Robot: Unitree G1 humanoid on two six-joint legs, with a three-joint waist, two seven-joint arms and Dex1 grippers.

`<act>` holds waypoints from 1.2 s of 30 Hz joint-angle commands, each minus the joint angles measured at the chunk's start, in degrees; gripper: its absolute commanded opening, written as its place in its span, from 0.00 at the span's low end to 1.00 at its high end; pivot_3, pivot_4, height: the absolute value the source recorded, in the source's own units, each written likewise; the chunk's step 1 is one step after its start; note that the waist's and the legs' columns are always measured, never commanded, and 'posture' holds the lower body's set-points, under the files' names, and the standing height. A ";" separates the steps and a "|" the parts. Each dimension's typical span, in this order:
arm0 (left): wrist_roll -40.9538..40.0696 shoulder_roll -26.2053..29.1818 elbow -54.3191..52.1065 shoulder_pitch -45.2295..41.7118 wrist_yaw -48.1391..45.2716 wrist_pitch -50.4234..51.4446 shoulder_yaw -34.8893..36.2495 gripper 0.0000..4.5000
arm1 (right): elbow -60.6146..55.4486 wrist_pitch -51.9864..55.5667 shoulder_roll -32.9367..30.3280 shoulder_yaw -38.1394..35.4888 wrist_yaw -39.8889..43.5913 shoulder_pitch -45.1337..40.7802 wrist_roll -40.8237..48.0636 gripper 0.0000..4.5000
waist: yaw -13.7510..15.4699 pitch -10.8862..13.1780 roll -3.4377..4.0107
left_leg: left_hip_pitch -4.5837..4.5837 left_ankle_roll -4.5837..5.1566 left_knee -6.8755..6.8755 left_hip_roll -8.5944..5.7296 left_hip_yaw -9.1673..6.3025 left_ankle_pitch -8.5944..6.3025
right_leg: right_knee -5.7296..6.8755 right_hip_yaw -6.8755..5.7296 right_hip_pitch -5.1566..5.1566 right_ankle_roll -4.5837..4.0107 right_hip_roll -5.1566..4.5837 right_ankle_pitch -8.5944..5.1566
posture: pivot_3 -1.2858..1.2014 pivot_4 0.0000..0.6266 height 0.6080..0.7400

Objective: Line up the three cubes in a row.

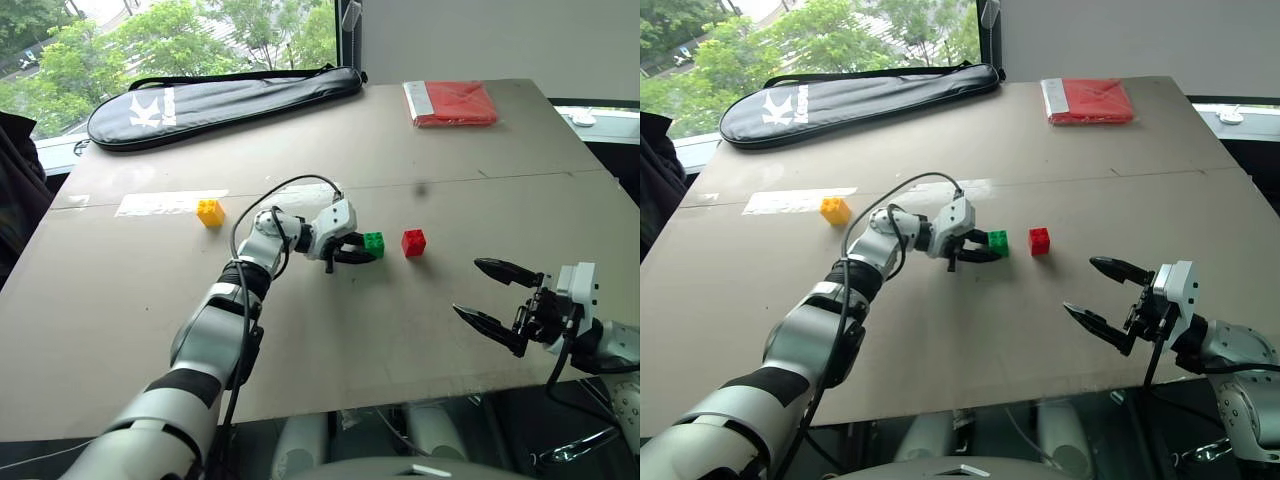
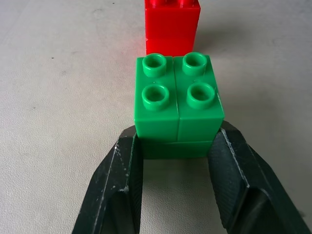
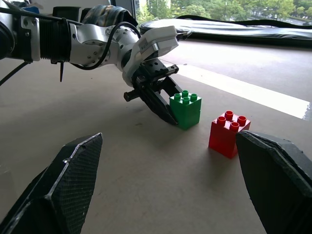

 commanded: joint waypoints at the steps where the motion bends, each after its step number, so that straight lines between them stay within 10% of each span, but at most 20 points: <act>1: 1.34 0.74 0.21 1.30 -0.82 0.87 -0.68 0.29 | -1.76 -0.73 -0.39 -1.44 -0.07 -0.08 0.83 1.00 | 0.01 0.00 0.00 | 0.00 0.00 0.00 0.00 0.00 0.00 | 0.00 0.00 0.00 0.00 0.00 0.00 | 0.52 0.24 0.70; 7: 1.76 0.64 0.81 0.89 -0.17 0.51 -0.54 0.29 | -1.65 -0.81 -0.47 -1.40 -0.19 -0.25 0.74 1.00 | 0.00 0.00 0.00 | 0.01 0.00 0.00 0.00 0.01 0.00 | 0.00 0.01 0.01 0.00 0.00 0.00 | 0.52 0.24 0.70; 14: 2.67 0.53 1.90 0.27 3.66 -1.20 0.08 0.97 | -1.58 -0.70 -0.47 -1.25 -0.19 -0.47 0.78 1.00 | 0.08 0.00 0.00 | 0.25 0.00 0.00 0.00 -0.01 0.00 | -0.03 -0.01 0.27 0.01 -0.01 0.00 | 0.52 0.24 0.70; 23: -1.36 6.42 -8.48 5.83 0.03 0.95 3.25 0.97 | -1.33 -0.67 -0.48 -0.80 0.44 -1.81 1.20 1.00 | -0.76 0.00 -0.01 | 0.33 0.00 -0.08 0.07 0.02 0.00 | -0.03 0.02 0.29 0.00 0.06 -0.01 | 0.52 0.24 0.70; 29: -12.02 15.29 -37.73 21.51 -2.18 14.03 10.04 0.97 | -1.48 0.55 -0.23 0.39 1.08 -4.53 2.92 1.00 | -1.13 0.02 0.01 | 0.22 0.00 -0.11 0.17 -0.05 0.00 | -0.07 0.02 0.19 -0.02 0.02 -0.01 | 0.52 0.24 0.70; 36: -17.38 15.50 -62.08 39.78 20.33 22.34 26.52 0.97 | 0.14 2.18 0.72 1.64 1.87 -8.79 5.43 1.00 | 0.05 0.06 0.05 | 0.26 -0.01 -0.12 0.26 -0.21 -0.01 | -0.09 0.05 0.18 -0.03 -0.16 -0.02 | 0.52 0.24 0.70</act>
